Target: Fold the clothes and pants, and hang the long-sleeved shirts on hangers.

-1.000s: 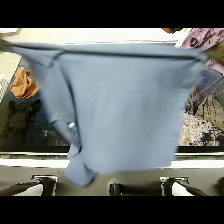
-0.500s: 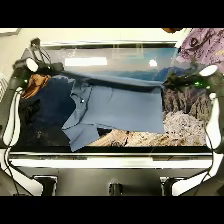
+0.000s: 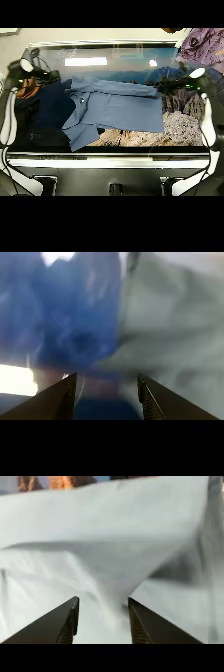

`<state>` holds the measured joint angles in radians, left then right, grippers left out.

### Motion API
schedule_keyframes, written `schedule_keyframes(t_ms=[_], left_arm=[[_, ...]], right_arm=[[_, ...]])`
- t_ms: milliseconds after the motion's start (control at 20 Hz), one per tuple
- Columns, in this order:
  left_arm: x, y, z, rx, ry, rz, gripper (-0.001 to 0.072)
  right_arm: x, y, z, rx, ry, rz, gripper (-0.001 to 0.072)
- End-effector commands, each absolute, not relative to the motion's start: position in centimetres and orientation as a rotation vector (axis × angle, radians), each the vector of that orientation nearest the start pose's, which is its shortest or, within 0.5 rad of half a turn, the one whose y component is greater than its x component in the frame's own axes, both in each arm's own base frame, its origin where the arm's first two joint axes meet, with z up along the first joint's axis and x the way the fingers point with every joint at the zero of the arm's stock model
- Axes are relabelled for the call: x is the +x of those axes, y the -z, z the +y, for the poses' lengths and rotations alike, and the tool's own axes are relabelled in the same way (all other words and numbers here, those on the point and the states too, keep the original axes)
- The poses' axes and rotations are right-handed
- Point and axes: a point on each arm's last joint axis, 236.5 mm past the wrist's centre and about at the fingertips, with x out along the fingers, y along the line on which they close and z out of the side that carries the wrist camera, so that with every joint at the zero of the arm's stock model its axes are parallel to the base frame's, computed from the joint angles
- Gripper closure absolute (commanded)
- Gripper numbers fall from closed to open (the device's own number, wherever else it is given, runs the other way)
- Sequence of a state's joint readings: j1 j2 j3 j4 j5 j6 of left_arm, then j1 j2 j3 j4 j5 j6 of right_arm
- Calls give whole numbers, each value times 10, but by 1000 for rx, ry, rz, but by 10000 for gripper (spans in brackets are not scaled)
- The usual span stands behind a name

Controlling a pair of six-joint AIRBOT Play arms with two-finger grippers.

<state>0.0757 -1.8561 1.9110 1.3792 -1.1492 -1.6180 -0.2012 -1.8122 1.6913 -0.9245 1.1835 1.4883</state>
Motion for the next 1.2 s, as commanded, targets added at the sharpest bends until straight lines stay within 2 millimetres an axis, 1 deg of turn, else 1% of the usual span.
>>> schedule_keyframes(t_ms=[0, 50, 100, 150, 200, 300, 400, 450, 550, 650, 800, 950, 1050, 1100, 1150], left_arm=[[501, -40, 40, -186, 54, 1265, 266], [484, -40, 49, -253, 41, 1295, 266], [469, -38, 51, -320, 55, 1310, 266], [448, -30, 54, -354, 55, 1345, 266], [423, -17, 56, -389, 39, 1391, 267], [380, 7, 56, -455, 4, 1441, 266], [351, 26, 50, -500, -22, 1450, 266], [343, 32, 43, -530, -20, 1445, 266], [335, 40, 34, -571, -17, 1433, 267], [335, 44, 27, -607, -6, 1429, 267], [342, 44, 30, -605, -17, 1400, 267], [347, 45, 33, -601, -27, 1377, 267], [347, 46, 33, -603, -27, 1381, 267], [347, 46, 33, -603, -27, 1381, 267], [347, 46, 33, -603, -27, 1381, 266]], right_arm=[[472, -26, -16, 498, -263, 1282, 310], [459, -31, -32, 555, -236, 1274, 310], [442, -29, -43, 584, -233, 1280, 308], [422, -18, -52, 620, -210, 1305, 297], [396, -2, -55, 672, -190, 1350, 290], [348, 33, -51, 757, -166, 1431, 290], [315, 63, -37, 786, -166, 1485, 290], [305, 74, -29, 807, -172, 1507, 290], [294, 92, -20, 839, -161, 1512, 290], [295, 100, -17, 850, -160, 1489, 291], [303, 103, -14, 886, -154, 1442, 292], [305, 107, -7, 941, -169, 1452, 292], [306, 111, -4, 973, -173, 1458, 296], [305, 111, -1, 991, -181, 1464, 304], [304, 112, 1, 998, -185, 1472, 332]])
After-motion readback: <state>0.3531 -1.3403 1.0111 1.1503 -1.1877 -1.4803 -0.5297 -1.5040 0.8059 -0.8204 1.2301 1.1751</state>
